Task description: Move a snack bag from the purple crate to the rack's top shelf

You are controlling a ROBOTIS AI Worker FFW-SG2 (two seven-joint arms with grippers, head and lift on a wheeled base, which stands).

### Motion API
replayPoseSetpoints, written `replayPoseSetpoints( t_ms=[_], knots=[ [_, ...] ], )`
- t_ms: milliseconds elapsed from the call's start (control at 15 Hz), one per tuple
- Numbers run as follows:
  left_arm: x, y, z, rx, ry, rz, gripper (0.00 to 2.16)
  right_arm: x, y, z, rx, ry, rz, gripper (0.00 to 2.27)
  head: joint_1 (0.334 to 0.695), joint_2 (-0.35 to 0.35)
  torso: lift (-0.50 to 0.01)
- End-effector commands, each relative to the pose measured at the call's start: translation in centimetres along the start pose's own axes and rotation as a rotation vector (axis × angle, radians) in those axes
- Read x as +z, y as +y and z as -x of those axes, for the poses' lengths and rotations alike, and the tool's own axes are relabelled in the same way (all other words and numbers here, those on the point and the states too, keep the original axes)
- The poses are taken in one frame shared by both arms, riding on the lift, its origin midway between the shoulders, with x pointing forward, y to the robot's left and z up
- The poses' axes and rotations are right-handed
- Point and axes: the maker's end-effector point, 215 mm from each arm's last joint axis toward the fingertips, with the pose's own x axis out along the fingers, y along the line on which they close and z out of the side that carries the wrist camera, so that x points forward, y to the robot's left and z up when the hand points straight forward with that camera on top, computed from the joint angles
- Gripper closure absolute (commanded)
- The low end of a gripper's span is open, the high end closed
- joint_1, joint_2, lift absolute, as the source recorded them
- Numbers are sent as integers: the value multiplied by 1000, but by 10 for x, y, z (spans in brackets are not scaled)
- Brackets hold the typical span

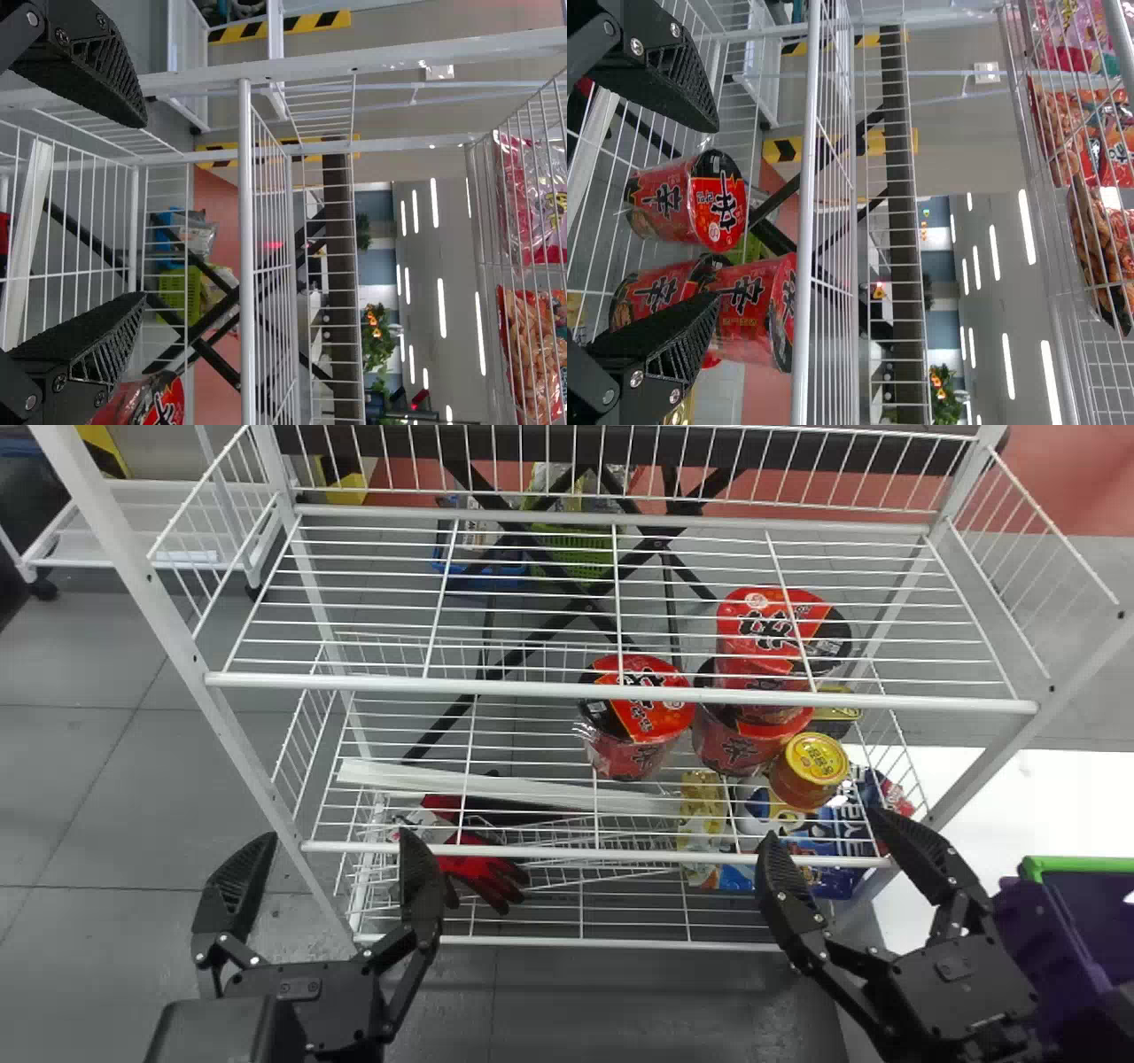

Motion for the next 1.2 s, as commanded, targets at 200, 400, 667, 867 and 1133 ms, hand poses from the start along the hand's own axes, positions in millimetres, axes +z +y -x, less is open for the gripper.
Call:
replayPoseSetpoints(
  t_ms=[200,400,667,867,1133],
  knots=[
    [-4,1,-1,2,3,-2,137,19,-50,5,-98,75,43,174,695,-62,-454],
    [-13,-3,-3,-3,12,-4,137,31,-130,32,-271,174,49,174,695,-129,-454],
    [-24,-15,-10,-23,23,8,137,31,-208,80,-401,326,-61,174,695,-319,-454],
    [-23,-20,-9,-36,23,6,137,32,-252,116,-478,421,-175,221,695,-350,-454],
    [-26,-20,-7,-45,27,-6,137,34,-296,159,-561,505,-325,225,695,-350,-454]
  ],
)
